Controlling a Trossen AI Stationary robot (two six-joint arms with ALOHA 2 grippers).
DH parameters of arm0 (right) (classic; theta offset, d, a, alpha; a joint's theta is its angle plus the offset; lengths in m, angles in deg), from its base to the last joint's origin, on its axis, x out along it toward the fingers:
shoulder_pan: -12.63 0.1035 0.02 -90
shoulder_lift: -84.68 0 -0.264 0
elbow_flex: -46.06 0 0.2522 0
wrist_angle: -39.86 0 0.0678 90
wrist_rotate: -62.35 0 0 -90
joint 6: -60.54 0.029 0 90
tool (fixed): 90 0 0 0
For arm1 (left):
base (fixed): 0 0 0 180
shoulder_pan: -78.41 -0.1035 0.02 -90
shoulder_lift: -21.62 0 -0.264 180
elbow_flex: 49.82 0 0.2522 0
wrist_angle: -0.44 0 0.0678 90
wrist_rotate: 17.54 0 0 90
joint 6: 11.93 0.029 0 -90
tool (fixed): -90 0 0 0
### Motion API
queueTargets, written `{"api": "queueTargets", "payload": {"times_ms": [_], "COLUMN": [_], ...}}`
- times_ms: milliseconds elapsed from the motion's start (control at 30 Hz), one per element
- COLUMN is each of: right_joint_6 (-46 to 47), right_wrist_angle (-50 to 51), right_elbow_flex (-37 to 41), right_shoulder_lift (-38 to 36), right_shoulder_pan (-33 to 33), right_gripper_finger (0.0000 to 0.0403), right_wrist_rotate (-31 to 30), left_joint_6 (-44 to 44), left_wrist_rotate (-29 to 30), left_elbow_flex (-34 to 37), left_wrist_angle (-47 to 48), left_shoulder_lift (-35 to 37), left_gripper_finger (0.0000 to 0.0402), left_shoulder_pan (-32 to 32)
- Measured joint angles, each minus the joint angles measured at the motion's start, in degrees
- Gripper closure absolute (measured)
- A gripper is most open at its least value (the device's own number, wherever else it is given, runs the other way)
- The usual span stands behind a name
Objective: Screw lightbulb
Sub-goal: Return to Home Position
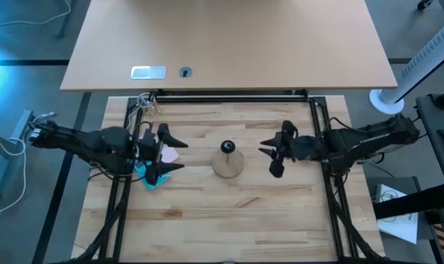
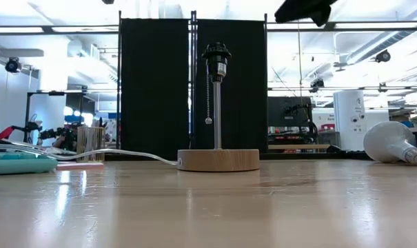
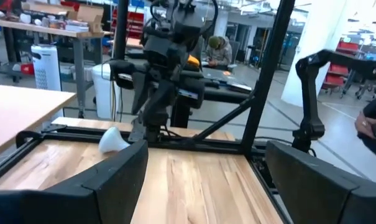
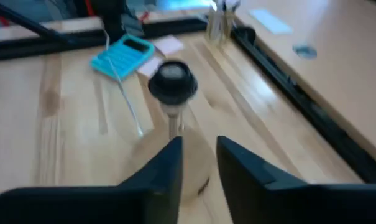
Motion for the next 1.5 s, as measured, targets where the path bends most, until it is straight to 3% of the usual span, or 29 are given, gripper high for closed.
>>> {"api": "queueTargets", "payload": {"times_ms": [233, 367, 467, 533, 633, 700, 800, 967, 1100, 1200, 1333, 1500], "right_joint_6": [-8.60, -10.02, -7.51, -4.49, -6.19, 0.63, 5.02, 1.07, -4.49, -12.03, -16.19, -17.40], "right_wrist_angle": [-15.50, -23.35, -23.71, -23.59, -21.79, -15.93, -11.46, -13.84, -26.01, -33.54, -34.86, -34.49], "right_elbow_flex": [10.13, 19.15, 25.34, 28.93, 31.89, 32.70, 33.83, 40.43, 46.58, 50.05, 52.13, 53.68], "right_shoulder_lift": [-8.00, -15.57, -21.33, -24.79, -29.46, -32.21, -36.69, -43.92, -50.38, -54.39, -59.26, -60.10], "right_shoulder_pan": [4.07, 6.63, 6.92, 6.89, 6.79, 6.80, 7.08, 8.82, 11.21, 13.51, 16.51, 19.16], "right_gripper_finger": [0.0394, 0.0397, 0.0396, 0.0399, 0.0402, 0.0400, 0.0400, 0.0401, 0.0400, 0.0402, 0.0399, 0.0402], "right_wrist_rotate": [-0.70, -0.79, -1.57, -6.52, -18.92, -21.54, -22.01, -21.91, -21.86, -18.36, -13.44, -14.28], "left_joint_6": [0.66, -1.73, -2.07, -2.02, -2.00, -2.00, -2.16, -2.05, -1.91, -1.08, -0.49, -0.10], "left_wrist_rotate": [0.53, 4.08, 4.50, 4.48, 4.51, 4.53, 4.51, 4.53, 4.51, 3.94, 3.61, 3.45], "left_elbow_flex": [3.51, 9.96, 15.17, 17.87, 20.99, 22.82, 25.59, 30.00, 33.87, 36.11, 38.75, 39.56], "left_wrist_angle": [1.19, 1.58, 0.38, -0.42, -0.63, -0.67, -2.24, -2.97, -7.43, -9.18, -9.16, -7.89], "left_shoulder_lift": [5.36, 11.36, 16.13, 19.12, 23.75, 26.47, 29.60, 33.44, 36.62, 39.17, 42.68, 44.41], "left_gripper_finger": [0.0086, 0.0086, 0.0086, 0.0086, 0.0086, 0.0086, 0.0086, 0.0086, 0.0086, 0.0086, 0.0086, 0.0086], "left_shoulder_pan": [0.33, 0.34, 0.36, 0.36, 0.36, 0.36, 0.36, 0.36, 0.36, 0.36, 0.36, 0.36]}}
